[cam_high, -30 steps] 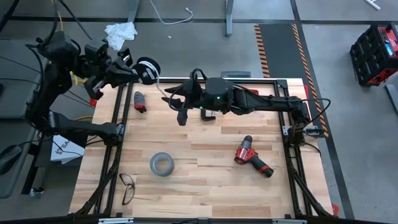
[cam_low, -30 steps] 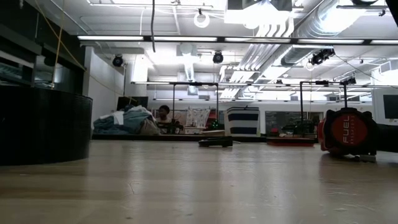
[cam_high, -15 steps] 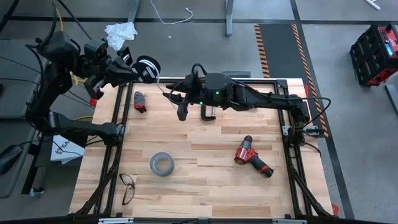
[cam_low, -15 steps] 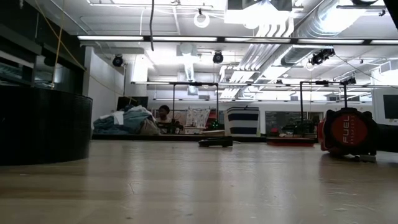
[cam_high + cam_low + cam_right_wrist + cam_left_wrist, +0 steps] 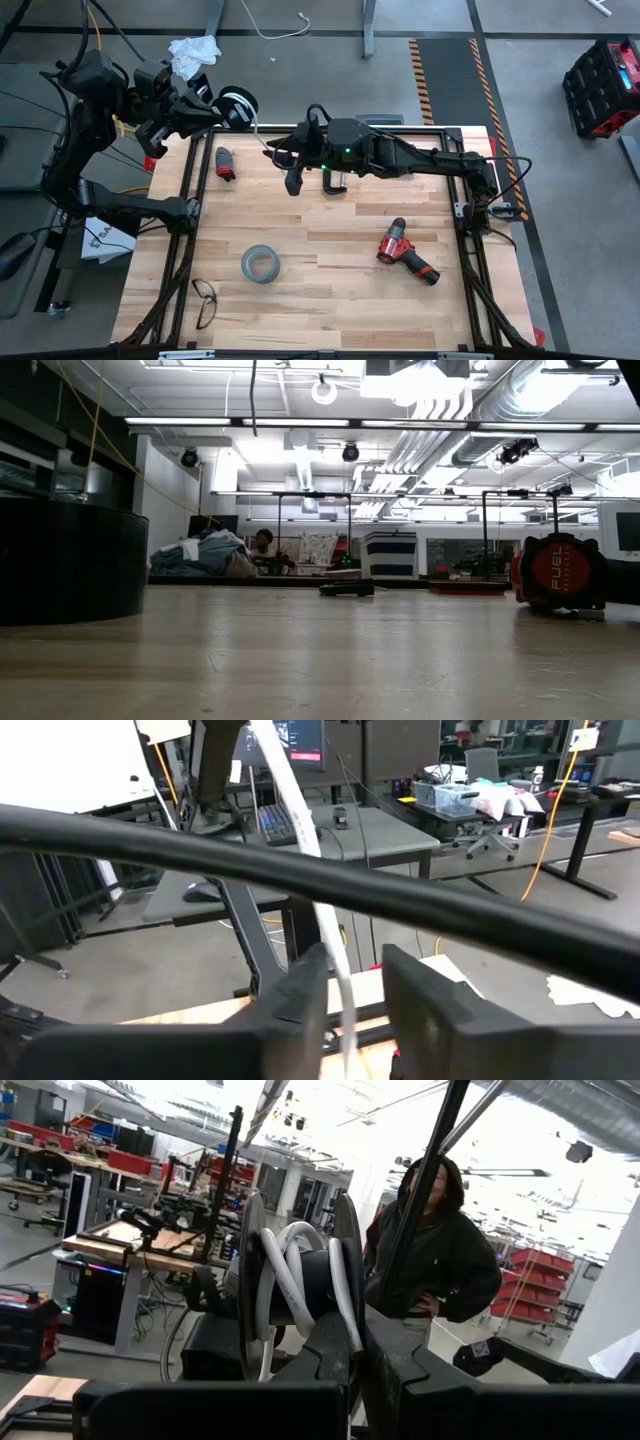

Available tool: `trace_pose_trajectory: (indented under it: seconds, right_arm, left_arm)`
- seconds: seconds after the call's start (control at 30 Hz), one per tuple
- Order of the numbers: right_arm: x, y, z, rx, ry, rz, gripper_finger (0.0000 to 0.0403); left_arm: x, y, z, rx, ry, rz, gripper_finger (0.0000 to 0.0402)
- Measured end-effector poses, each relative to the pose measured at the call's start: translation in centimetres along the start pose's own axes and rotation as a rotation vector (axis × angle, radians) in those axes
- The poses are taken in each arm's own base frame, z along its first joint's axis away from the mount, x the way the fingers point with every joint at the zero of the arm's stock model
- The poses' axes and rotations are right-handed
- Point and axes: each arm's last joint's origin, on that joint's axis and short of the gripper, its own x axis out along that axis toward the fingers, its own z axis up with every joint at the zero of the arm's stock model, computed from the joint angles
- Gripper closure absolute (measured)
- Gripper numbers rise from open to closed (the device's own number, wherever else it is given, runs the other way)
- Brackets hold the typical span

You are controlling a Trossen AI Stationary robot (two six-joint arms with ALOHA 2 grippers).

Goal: Coil cords
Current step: Coil the white wire

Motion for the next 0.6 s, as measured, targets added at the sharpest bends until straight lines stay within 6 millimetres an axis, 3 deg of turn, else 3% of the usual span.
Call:
trace_pose_trajectory:
  seconds: [0.2,0.6]
  right_arm:
    - [0.0,0.0,0.0,0.0,-0.001,-0.003,0.039]
    - [-1.5,0.5,0.5,-0.034,0.053,0.024,0.0401]
  left_arm:
    - [0.0,0.0,-0.1,-0.005,0.006,0.002,0.0401]
    - [0.0,0.1,-0.1,0.002,0.008,0.009,0.0401]
